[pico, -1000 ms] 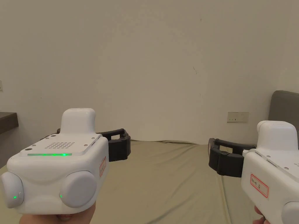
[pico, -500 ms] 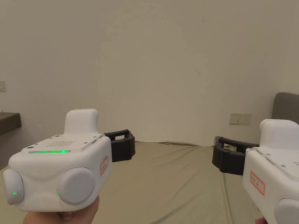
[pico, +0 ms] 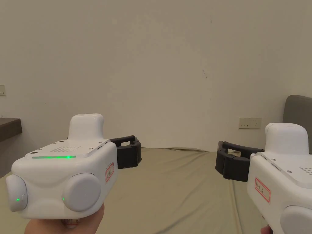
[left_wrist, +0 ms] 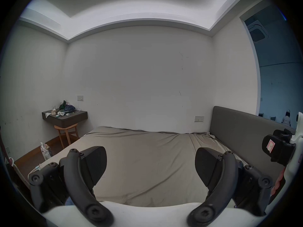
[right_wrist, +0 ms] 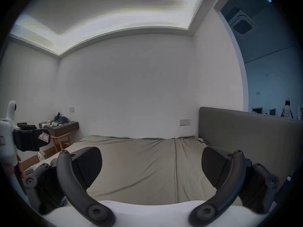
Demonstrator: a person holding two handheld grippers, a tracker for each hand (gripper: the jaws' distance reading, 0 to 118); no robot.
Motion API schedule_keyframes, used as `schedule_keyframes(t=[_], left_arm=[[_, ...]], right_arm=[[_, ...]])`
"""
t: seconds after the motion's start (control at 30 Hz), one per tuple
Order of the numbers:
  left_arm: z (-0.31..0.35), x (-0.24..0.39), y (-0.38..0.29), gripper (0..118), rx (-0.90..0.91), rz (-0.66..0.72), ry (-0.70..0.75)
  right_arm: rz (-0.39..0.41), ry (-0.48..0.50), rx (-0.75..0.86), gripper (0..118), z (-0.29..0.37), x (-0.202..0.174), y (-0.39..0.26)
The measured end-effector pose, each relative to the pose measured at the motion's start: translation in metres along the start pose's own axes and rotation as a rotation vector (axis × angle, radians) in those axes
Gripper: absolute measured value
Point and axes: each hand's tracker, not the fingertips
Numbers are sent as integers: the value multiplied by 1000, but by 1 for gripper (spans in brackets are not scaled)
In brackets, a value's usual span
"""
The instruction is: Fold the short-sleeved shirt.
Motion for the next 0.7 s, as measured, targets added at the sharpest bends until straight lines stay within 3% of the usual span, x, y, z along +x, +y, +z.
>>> schedule_keyframes(t=[0.7], left_arm=[[5, 7, 4, 115, 2, -6, -19]], right_arm=[[-22, 9, -22, 118, 2, 4, 2]])
